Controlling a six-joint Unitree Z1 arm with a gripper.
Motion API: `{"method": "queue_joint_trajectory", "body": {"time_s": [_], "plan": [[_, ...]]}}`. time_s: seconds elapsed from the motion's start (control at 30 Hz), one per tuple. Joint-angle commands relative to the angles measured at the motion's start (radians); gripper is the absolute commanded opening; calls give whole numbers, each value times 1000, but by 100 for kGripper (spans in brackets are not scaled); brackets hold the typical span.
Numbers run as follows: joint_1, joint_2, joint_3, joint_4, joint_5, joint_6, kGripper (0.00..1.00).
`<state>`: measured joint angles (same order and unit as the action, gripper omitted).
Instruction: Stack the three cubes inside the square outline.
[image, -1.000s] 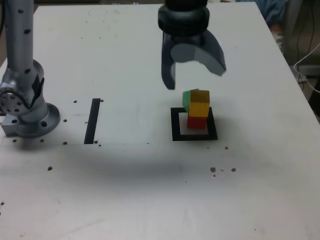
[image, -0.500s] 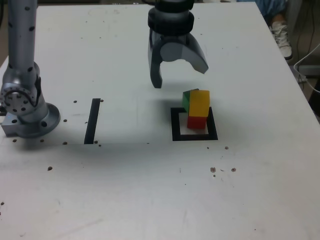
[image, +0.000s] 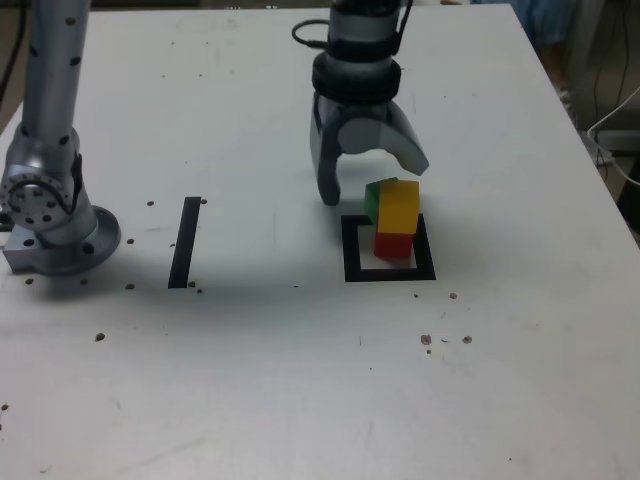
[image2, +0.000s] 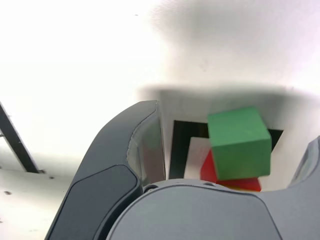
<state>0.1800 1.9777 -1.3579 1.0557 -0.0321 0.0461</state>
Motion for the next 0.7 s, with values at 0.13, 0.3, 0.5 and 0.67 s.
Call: {"method": "queue_joint_trajectory", "body": {"time_s": [0.13,0.3,0.5,0.67], "plan": [[-2,31,-37,-21,7,-35,90],[-5,49,-48,-21,5,-57,82],[-7,60,-57,-19,-1,-76,67],[-7,64,-58,-15,-1,-87,53]]}}
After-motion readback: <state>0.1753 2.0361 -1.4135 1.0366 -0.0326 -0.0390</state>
